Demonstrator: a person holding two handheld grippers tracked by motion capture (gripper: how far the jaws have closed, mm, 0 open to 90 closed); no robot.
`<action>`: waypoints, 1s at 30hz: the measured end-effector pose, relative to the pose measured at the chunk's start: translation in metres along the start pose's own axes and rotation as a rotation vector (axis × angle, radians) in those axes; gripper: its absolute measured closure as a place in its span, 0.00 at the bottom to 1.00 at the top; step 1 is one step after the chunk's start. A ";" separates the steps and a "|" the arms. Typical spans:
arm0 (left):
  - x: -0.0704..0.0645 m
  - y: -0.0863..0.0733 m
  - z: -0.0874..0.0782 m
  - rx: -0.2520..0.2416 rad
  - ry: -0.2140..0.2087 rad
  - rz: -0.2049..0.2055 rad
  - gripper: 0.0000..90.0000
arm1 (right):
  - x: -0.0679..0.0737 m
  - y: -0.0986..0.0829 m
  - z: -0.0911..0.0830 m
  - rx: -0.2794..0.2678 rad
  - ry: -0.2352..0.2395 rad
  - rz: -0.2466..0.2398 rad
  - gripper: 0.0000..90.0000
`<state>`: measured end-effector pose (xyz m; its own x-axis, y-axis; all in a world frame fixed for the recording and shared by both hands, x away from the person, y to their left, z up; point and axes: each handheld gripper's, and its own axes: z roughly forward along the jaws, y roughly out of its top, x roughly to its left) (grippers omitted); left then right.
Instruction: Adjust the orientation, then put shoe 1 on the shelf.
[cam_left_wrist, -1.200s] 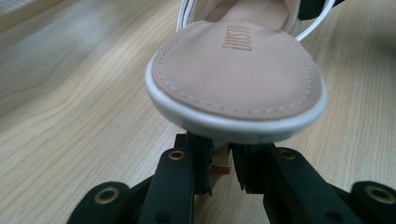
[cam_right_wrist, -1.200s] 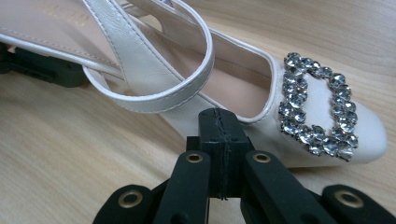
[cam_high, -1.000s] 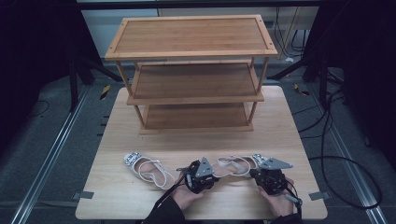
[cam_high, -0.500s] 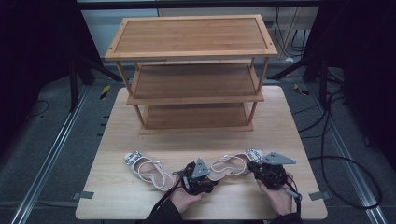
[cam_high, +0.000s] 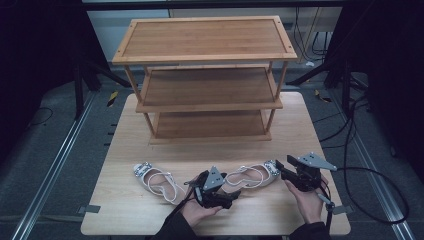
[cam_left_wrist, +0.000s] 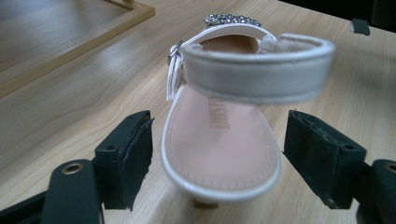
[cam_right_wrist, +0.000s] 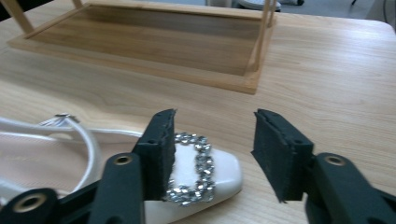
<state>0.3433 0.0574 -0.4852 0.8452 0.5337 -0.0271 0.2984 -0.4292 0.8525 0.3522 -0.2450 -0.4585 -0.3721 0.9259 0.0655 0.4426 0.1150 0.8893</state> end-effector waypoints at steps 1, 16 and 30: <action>0.002 0.002 0.007 0.006 0.000 -0.009 0.25 | -0.003 -0.001 0.001 -0.002 -0.008 0.015 0.48; -0.002 0.011 0.035 0.063 -0.009 -0.021 0.25 | -0.010 -0.008 0.004 0.027 -0.013 0.025 0.41; 0.002 0.009 0.040 0.061 -0.024 -0.028 0.30 | -0.010 -0.012 0.007 0.055 -0.008 0.010 0.38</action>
<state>0.3658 0.0257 -0.4985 0.8464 0.5287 -0.0632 0.3475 -0.4585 0.8179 0.3566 -0.2527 -0.4731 -0.3611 0.9299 0.0701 0.4904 0.1255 0.8624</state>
